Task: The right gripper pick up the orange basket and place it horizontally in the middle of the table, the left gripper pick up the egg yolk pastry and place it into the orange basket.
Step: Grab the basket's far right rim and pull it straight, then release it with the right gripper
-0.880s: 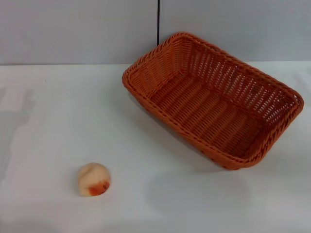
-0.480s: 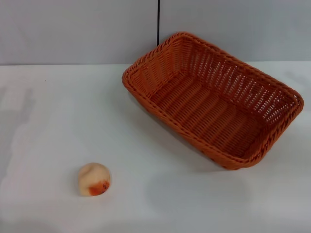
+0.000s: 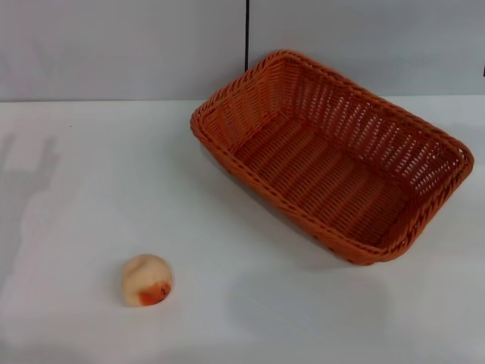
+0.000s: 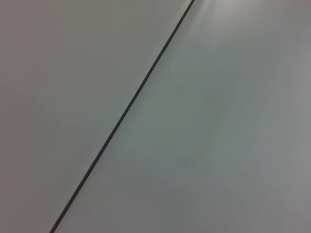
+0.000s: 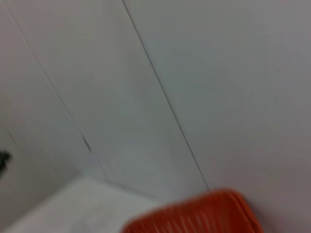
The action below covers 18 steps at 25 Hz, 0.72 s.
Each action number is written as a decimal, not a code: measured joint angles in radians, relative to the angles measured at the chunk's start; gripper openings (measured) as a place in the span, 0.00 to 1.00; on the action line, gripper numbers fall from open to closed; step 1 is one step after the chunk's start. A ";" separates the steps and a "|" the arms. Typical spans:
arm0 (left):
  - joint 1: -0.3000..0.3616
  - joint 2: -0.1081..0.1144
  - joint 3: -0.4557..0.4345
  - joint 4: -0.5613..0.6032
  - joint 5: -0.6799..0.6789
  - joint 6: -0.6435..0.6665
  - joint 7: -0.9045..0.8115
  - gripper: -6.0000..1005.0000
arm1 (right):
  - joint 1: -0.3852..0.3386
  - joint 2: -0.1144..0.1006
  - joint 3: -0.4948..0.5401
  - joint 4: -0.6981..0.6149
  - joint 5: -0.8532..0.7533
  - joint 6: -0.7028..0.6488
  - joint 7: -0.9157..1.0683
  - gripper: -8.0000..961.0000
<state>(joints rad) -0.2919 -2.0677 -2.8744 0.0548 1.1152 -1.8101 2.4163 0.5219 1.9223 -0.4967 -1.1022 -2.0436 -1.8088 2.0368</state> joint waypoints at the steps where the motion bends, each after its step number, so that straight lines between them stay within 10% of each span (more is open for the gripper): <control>1: 0.000 0.000 0.000 0.001 0.001 0.003 0.000 0.80 | 0.024 -0.008 0.001 -0.014 -0.046 -0.007 0.030 0.52; 8: 0.001 -0.002 0.003 0.017 0.008 0.014 -0.002 0.80 | 0.230 -0.059 -0.036 0.001 -0.425 -0.011 0.154 0.52; 18: 0.011 -0.003 0.010 0.033 0.009 0.017 -0.003 0.80 | 0.318 -0.048 -0.227 0.086 -0.624 0.088 0.205 0.52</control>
<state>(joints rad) -0.2805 -2.0706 -2.8643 0.0880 1.1245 -1.7928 2.4130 0.8399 1.8739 -0.7235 -1.0164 -2.6681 -1.7206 2.2418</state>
